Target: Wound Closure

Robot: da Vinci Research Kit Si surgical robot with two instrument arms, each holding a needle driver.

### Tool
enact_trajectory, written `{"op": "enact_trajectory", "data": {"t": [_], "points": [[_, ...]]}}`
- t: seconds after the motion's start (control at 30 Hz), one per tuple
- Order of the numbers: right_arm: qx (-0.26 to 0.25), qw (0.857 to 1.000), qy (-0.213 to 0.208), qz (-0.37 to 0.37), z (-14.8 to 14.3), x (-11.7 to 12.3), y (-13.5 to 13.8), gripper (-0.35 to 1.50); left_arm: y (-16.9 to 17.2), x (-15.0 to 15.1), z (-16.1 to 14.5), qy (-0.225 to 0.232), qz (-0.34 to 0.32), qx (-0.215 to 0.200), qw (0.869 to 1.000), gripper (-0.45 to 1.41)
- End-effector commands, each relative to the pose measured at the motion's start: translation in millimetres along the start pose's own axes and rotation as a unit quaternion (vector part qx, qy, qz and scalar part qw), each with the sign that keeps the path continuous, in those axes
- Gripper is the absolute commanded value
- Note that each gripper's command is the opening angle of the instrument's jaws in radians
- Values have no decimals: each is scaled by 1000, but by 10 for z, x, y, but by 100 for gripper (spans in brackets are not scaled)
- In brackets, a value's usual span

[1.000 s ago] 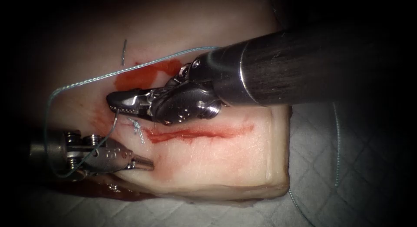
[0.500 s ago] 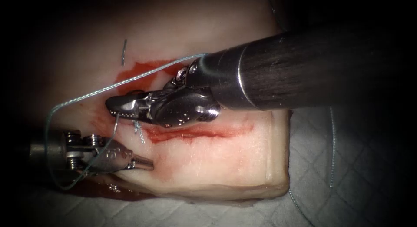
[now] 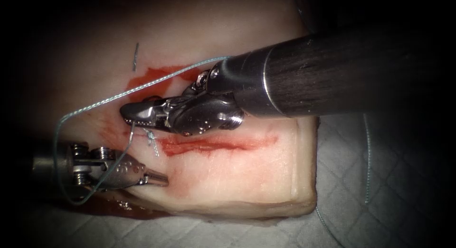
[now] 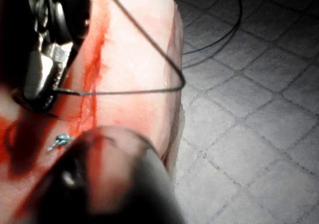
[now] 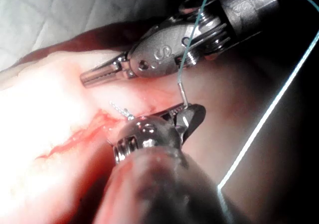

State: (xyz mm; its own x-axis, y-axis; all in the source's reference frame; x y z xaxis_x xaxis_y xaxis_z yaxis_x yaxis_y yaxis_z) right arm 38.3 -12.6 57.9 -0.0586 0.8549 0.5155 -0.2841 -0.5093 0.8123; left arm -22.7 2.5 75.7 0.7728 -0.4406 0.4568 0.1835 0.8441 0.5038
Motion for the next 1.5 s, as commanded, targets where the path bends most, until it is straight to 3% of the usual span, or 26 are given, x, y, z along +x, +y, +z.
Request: {"op": "enact_trajectory", "data": {"t": [0.03,0.8,1.27,1.5], "points": [[4,1000,1,7,8,8,2,-35,1,-1,7,0,0,0,1000,-38],[13,999,2,41,18,13,23,-35,1,-1,6,0,0,0,1000,-38],[49,992,-1,112,17,14,25,-35,0,-1,6,0,0,0,1000,-38],[99,981,1,166,6,22,16,-35,0,-1,6,0,0,0,1000,-38]]}}
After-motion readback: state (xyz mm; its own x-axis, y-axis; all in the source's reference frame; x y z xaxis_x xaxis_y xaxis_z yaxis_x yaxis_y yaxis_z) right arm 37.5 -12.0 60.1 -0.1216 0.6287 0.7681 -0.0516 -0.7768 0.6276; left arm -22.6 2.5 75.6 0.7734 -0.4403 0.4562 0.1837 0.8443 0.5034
